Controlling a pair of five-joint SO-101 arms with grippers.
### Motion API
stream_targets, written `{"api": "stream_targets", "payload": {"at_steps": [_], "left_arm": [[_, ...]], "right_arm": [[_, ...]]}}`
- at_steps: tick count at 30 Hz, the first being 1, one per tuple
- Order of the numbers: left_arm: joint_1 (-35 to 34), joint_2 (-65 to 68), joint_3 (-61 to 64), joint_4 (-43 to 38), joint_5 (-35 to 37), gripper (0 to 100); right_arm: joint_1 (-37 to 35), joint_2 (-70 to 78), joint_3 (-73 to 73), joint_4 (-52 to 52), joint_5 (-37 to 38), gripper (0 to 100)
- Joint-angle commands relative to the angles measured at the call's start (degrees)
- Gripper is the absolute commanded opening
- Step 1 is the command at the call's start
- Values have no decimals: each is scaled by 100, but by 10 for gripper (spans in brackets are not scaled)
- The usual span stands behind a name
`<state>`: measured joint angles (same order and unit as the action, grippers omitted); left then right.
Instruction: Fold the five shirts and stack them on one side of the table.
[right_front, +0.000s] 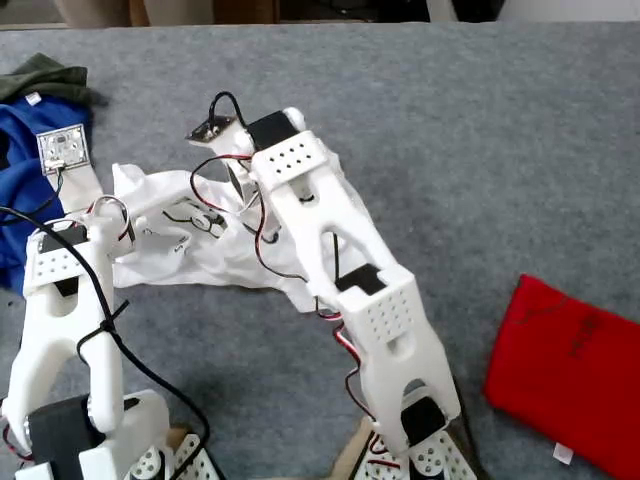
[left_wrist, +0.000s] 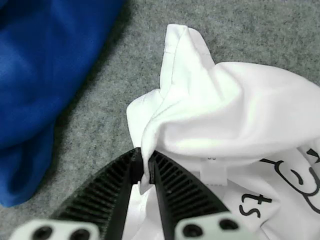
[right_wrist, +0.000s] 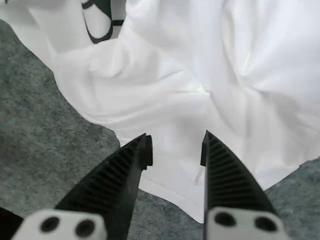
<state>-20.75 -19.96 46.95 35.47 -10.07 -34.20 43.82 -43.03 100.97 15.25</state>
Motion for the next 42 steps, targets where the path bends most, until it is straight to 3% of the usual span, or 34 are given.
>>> {"api": "stream_targets", "payload": {"at_steps": [1, 42], "left_arm": [[-9, -127, -18, -105, 0, 18], [0, -119, 9, -105, 0, 18]], "right_arm": [[-31, 57, 4, -88, -53, 167], [189, 936, -655, -264, 26, 216]]}}
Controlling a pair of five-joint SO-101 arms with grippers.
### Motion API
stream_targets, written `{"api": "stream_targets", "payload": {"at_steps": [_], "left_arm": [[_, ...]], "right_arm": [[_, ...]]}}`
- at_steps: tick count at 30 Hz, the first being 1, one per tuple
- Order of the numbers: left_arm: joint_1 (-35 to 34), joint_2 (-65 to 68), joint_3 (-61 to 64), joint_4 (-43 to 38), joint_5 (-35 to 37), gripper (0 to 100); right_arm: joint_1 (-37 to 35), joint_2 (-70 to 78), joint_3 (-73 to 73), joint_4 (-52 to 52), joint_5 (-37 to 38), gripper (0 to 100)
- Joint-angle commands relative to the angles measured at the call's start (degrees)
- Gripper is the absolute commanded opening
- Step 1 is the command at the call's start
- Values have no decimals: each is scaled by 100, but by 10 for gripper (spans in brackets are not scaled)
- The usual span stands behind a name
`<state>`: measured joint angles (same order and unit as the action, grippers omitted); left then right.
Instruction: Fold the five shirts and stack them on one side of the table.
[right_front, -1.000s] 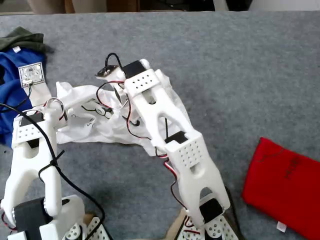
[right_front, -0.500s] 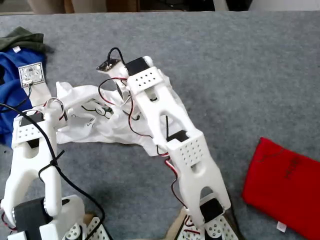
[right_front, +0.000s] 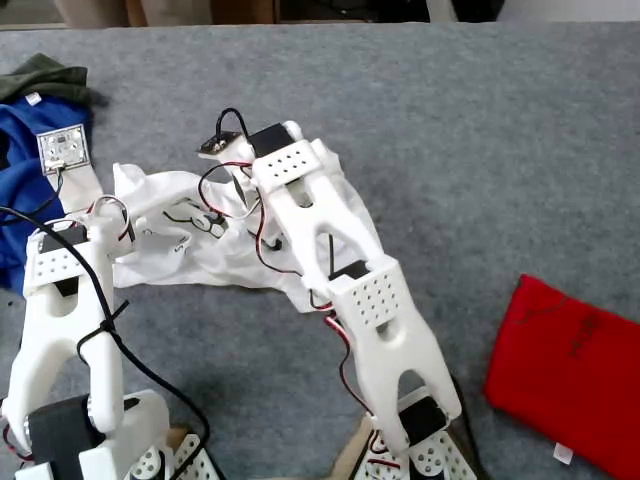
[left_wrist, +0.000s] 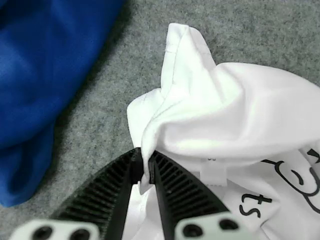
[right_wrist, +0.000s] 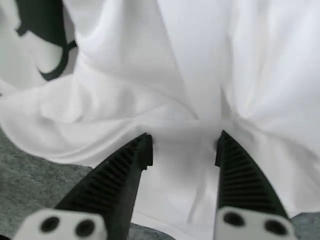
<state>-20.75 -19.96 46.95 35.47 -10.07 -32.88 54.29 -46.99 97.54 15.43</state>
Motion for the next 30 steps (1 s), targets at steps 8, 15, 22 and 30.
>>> {"api": "stream_targets", "payload": {"at_steps": [8, 15, 22, 30], "left_arm": [[0, -119, 9, -105, 0, 18], [0, -119, 9, -105, 0, 18], [0, -119, 9, -105, 0, 18], [0, -119, 9, -105, 0, 18]], "right_arm": [[57, -224, -1112, 492, -141, 216], [-136, -505, -444, 484, -149, 216], [-171, -532, -303, 484, -158, 216], [-198, -725, -365, 484, -229, 216]]}}
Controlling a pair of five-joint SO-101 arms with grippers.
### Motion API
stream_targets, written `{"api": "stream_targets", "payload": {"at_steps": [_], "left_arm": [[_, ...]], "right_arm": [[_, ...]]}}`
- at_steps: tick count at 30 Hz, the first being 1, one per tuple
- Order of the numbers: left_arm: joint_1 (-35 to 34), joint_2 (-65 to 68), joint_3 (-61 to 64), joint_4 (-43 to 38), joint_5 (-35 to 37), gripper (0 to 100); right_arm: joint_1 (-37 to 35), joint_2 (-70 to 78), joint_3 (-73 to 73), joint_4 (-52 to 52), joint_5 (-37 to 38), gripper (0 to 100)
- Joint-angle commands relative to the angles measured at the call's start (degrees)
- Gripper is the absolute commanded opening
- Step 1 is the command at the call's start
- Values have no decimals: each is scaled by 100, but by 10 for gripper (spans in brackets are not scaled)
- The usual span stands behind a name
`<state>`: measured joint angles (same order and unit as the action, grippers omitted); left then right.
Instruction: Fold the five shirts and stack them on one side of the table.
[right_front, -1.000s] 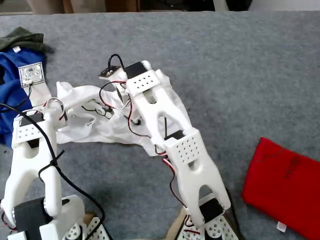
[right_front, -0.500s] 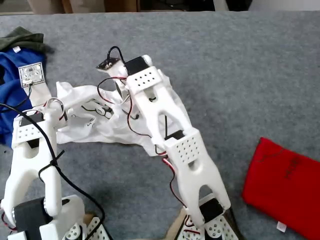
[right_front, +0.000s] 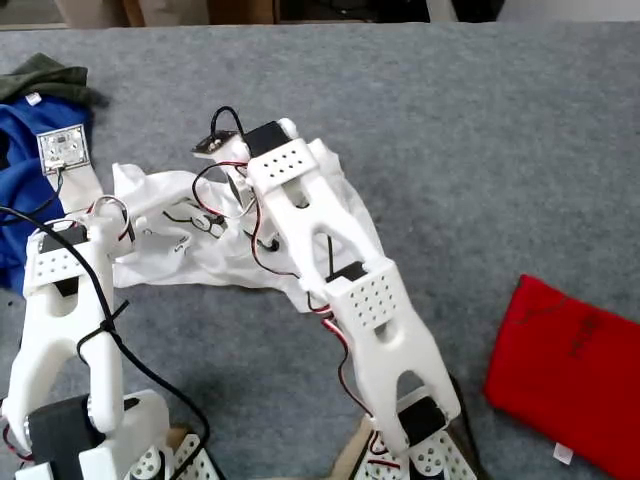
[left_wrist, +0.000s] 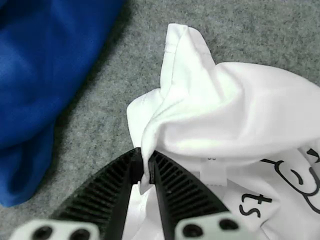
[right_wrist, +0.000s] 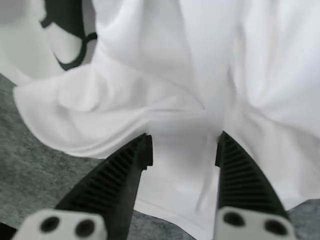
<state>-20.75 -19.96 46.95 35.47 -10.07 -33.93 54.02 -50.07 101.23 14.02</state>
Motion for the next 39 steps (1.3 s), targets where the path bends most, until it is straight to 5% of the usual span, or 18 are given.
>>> {"api": "stream_targets", "payload": {"at_steps": [1, 23, 39], "left_arm": [[0, -119, 9, -105, 0, 18], [0, -119, 18, -105, 0, 18], [0, -119, 18, -105, 0, 18]], "right_arm": [[-84, -866, -57, 114, -88, 216], [-338, -980, 1042, -352, -44, 216], [84, 435, -1086, 88, 193, 216]]}}
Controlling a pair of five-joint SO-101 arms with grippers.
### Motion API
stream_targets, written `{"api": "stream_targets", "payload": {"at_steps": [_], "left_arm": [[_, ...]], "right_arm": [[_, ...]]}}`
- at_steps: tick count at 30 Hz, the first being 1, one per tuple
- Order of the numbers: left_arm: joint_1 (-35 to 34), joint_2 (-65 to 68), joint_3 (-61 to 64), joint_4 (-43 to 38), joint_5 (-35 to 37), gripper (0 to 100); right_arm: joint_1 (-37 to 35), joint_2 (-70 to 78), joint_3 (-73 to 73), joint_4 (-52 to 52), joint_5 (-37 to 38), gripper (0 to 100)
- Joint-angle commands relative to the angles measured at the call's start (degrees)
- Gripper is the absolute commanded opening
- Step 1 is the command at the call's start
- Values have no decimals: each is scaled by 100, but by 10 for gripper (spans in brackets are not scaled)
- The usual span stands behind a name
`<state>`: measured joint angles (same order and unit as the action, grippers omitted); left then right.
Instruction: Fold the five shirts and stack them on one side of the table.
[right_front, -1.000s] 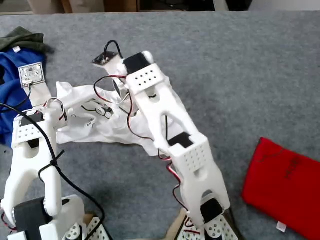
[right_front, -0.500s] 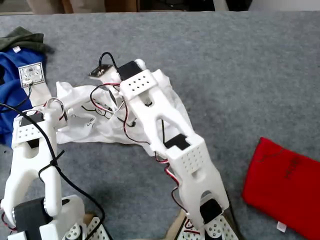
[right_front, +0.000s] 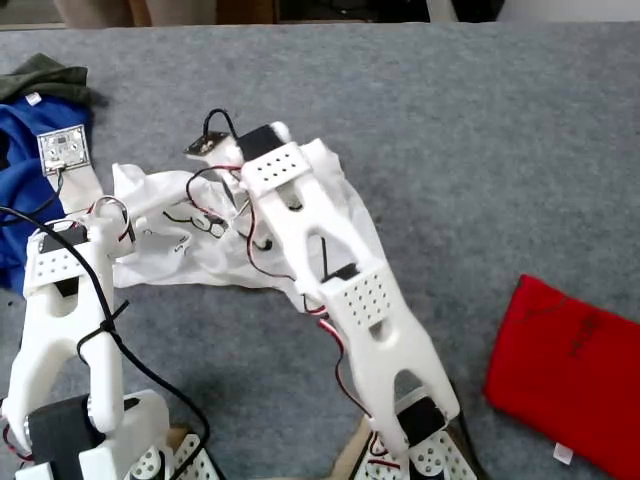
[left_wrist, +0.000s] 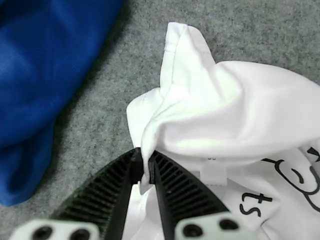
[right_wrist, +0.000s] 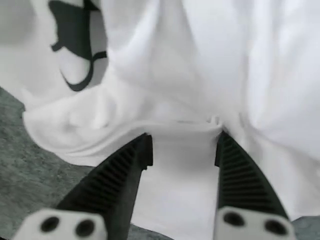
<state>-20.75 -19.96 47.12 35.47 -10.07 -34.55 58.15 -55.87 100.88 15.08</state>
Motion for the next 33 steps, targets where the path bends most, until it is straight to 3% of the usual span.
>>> {"api": "stream_targets", "payload": {"at_steps": [1, 27, 33], "left_arm": [[0, -119, 0, -105, 0, 18], [97, -127, 202, -308, 0, 18], [97, -127, 202, -308, 0, 18]], "right_arm": [[180, 22, -585, 123, 88, 216], [180, 365, -673, -70, 334, 212], [189, 435, -699, -53, 334, 87]]}}
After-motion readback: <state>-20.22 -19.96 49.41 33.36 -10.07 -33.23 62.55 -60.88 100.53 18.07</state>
